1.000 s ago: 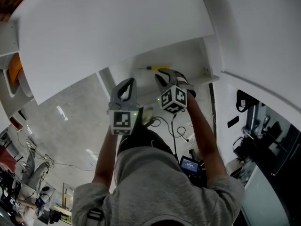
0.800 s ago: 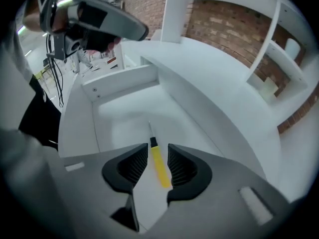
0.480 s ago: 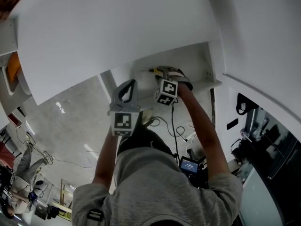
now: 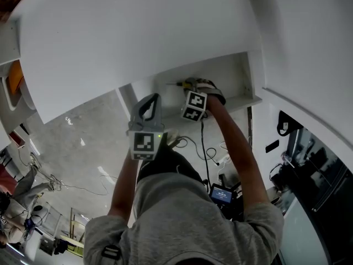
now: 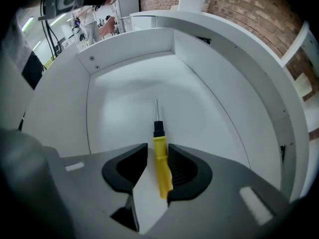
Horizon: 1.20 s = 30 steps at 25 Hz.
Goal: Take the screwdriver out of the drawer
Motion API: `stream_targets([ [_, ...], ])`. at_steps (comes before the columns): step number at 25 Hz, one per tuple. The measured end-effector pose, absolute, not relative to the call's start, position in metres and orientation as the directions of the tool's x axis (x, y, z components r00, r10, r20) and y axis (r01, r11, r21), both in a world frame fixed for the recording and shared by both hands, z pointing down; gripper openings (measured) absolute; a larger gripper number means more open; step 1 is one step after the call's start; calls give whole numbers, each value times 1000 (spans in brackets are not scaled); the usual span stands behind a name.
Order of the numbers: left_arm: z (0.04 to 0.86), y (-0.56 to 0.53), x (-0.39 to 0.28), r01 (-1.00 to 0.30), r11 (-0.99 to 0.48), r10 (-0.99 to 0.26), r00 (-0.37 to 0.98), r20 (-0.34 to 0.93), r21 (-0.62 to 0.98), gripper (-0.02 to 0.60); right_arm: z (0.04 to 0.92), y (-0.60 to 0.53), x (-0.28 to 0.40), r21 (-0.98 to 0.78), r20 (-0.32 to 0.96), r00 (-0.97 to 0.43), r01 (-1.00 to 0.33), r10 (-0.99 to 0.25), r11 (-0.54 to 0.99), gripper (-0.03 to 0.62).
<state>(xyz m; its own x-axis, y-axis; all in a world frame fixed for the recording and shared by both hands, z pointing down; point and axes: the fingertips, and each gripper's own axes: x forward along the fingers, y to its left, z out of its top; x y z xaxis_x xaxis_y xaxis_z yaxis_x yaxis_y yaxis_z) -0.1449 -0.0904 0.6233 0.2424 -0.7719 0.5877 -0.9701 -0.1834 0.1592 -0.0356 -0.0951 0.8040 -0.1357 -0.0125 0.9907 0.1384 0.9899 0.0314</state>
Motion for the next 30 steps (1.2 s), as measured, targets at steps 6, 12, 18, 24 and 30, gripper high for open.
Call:
stream_targets([
  [6,619,-97,-143,-968,-187,-781,248,573,164,12,805,-88,-34,9,992,-123,149,9,989,80],
  [12,613,-98,-143,-965,-213,-782,263,565,153,12,804,-88,-33,17,993,-119,140,0,990,78],
  [18,599,-103,-141,-962,-229,-792,271,547,145,12,793,-88,-28,38,992,-125,122,-23,992,78],
  [24,582,-104,-138,-960,-249,-806,280,522,129,12,769,-94,-23,72,987,-151,76,-60,994,78],
  [30,558,-105,-131,-955,-276,-823,291,488,105,12,733,-99,-17,109,972,-208,-12,-109,994,78],
])
